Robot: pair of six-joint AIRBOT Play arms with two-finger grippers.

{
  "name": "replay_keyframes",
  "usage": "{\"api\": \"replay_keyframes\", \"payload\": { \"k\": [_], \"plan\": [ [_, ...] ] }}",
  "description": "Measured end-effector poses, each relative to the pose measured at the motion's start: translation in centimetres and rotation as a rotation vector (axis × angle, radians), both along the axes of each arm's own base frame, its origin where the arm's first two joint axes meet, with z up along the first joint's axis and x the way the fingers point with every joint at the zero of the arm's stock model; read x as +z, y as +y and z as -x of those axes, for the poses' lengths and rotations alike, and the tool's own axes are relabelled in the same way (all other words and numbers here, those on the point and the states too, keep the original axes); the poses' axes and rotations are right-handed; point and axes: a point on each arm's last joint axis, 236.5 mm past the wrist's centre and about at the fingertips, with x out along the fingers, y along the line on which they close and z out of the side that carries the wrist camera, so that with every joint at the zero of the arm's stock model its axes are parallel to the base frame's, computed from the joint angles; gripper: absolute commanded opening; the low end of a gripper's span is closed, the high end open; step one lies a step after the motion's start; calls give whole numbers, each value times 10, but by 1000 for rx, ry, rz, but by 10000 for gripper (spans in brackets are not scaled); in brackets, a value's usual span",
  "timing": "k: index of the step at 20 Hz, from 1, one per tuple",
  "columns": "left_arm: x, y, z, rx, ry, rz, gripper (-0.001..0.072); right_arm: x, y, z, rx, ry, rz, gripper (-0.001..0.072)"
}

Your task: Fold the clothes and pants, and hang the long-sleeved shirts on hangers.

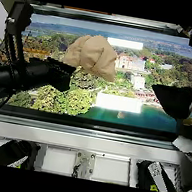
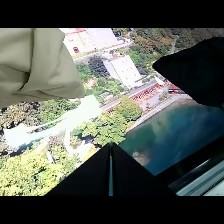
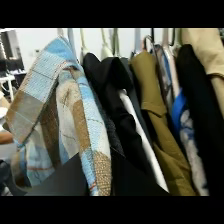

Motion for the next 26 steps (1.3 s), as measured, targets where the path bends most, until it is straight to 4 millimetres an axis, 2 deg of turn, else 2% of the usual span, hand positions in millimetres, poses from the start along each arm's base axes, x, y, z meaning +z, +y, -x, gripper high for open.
{"api": "replay_keyframes", "payload": {
  "k": [5,9,10,12,18,23,26],
  "plan": [
    [4,-1,-2,1,-17,11,18,-1,16,26,-56,27,-43,16],
    [5,-1,-3,0,-23,12,18,-3,23,35,-70,24,-67,35],
    [6,-1,-3,0,-24,13,18,-4,23,34,-66,23,-71,79],
    [6,-1,-3,-1,-27,10,18,-8,23,33,-59,24,-90,404],
    [5,-1,-2,-2,-23,8,18,24,39,10,58,23,43,404],
    [4,-1,-2,-2,-21,7,18,70,76,-4,177,-9,229,405],
    [4,-1,-2,-2,-21,7,18,82,91,-12,269,-89,259,404]
  ]
}}
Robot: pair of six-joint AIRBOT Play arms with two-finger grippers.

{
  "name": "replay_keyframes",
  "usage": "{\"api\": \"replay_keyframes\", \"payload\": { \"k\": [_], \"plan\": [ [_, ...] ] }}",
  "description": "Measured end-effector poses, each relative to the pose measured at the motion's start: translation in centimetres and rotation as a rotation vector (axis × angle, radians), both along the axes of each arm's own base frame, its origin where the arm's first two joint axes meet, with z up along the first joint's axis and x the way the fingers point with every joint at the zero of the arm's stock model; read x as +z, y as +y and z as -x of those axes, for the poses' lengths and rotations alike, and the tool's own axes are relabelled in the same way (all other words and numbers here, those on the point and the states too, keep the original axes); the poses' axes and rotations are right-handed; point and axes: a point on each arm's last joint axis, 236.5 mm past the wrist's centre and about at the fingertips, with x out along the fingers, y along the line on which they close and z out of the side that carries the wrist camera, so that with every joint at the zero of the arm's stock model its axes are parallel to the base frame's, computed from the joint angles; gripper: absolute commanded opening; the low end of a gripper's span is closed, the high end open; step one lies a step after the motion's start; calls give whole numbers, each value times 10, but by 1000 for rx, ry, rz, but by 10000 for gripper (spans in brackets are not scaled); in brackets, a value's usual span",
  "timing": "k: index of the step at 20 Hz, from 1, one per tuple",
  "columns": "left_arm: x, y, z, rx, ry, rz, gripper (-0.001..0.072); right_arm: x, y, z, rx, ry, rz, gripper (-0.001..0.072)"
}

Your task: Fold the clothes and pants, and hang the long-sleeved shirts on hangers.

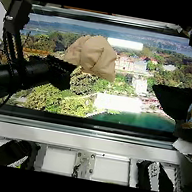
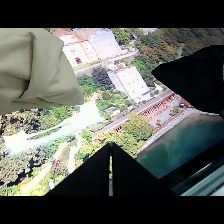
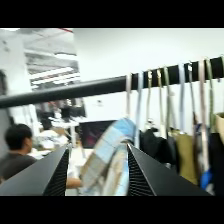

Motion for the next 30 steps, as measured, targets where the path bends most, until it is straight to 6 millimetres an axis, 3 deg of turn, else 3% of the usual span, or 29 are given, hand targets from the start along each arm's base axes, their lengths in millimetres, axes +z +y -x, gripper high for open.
{"api": "replay_keyframes", "payload": {
  "k": [4,6,9,13,16,19,22,25,28,30],
  "plan": [
    [0,0,0,0,0,-1,18,-8,16,-34,188,-68,-80,404],
    [0,0,0,0,1,-1,18,-18,33,-69,300,-27,-116,404],
    [-7,0,0,0,12,-9,18,-42,74,-136,515,79,-159,404],
    [-27,-1,-1,1,46,-32,18,-100,166,-229,839,324,-217,404],
    [-37,-1,-2,1,59,-41,18,-172,266,-276,1127,627,-237,404],
    [-37,-2,-3,3,54,-37,18,-242,374,-278,1471,922,-226,405],
    [-38,-2,-4,3,53,-36,18,-295,448,-250,1745,1151,-220,404],
    [-37,-2,-4,4,50,-33,18,-327,485,-226,1891,1282,-228,390],
    [-37,-3,-4,5,51,-30,18,-343,499,-212,1954,1351,-231,356],
    [-37,-2,-4,5,51,-31,18,-349,502,-207,1970,1377,-230,26]
  ]
}}
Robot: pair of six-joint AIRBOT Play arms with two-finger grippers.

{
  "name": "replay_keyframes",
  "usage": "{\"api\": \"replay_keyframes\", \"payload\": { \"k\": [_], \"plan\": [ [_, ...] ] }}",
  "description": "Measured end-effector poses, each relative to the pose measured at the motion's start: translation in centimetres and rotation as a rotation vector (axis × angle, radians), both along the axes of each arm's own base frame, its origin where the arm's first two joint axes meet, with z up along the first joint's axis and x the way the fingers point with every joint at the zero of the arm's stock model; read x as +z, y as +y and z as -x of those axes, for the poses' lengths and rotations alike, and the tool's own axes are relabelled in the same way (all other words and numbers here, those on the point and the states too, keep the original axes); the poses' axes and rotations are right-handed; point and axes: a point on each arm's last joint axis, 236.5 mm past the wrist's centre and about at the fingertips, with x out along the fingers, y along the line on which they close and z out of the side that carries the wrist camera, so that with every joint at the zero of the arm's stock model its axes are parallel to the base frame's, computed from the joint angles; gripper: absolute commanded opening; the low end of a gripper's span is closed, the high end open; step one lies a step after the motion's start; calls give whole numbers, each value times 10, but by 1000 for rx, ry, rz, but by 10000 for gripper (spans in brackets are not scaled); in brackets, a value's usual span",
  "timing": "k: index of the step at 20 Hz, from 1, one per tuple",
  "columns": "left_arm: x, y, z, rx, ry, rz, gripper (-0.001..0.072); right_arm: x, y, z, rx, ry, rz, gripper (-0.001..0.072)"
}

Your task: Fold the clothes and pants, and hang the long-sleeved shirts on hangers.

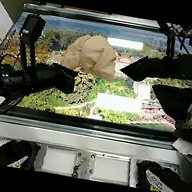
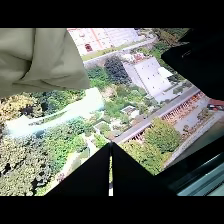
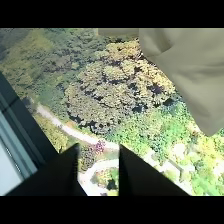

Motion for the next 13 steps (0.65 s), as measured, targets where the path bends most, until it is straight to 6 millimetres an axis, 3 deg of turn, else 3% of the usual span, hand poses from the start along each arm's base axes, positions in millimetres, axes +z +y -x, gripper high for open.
{"api": "replay_keyframes", "payload": {
  "k": [13],
  "plan": [
    [0,-1,0,-3,0,1,18,-10,0,5,21,17,32,25]
  ]
}}
